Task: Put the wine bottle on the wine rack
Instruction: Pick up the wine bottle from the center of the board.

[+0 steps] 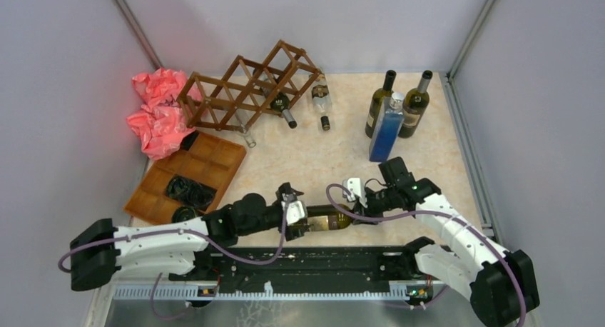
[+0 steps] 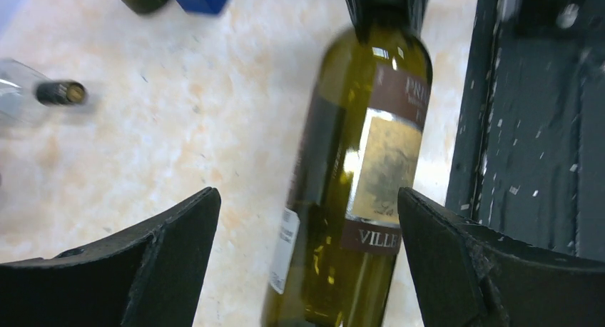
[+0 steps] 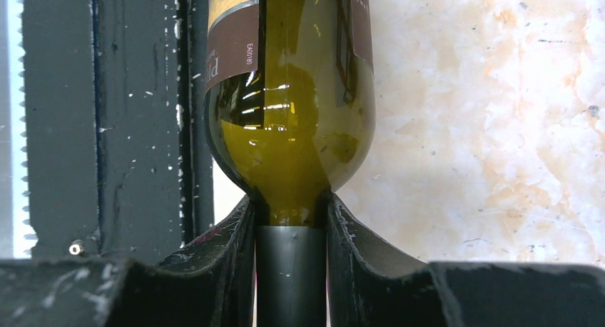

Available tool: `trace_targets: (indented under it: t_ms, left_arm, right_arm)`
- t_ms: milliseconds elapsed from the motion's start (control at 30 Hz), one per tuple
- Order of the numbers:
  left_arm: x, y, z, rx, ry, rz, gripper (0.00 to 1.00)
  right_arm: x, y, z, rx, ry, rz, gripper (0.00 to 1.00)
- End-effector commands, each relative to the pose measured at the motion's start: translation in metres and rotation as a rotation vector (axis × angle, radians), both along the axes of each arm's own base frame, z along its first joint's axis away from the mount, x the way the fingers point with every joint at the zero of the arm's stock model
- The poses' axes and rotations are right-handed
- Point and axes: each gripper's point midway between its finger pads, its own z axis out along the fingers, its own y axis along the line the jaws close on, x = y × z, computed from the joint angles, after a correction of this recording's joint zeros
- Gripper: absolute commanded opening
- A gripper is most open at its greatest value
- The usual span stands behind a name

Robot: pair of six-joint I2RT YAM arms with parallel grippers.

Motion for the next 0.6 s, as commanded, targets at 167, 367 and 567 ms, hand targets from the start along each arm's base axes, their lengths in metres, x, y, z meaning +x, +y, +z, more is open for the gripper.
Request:
trace_targets:
  t_ms: [167, 367, 567]
  left_arm:
    - [-0.006, 0.012, 0.109, -0.307, 0.024, 0.052, 0.99]
    - [0.02, 0.03, 0.18, -0.388, 0.068, 0.246, 0.99]
    - [0.05, 0.046, 0.227, -0.483, 0.126, 0.31, 0.99]
  right_arm:
    - [0.008, 0.017, 0.052, 0.169, -0.049, 0.022, 0.0]
    - [0.017, 0.019, 0.068, 0.181, -0.07, -0.008, 0.0]
    - [0.028, 0.024, 0.097, 0.201, -0.076, -0.035, 0.0]
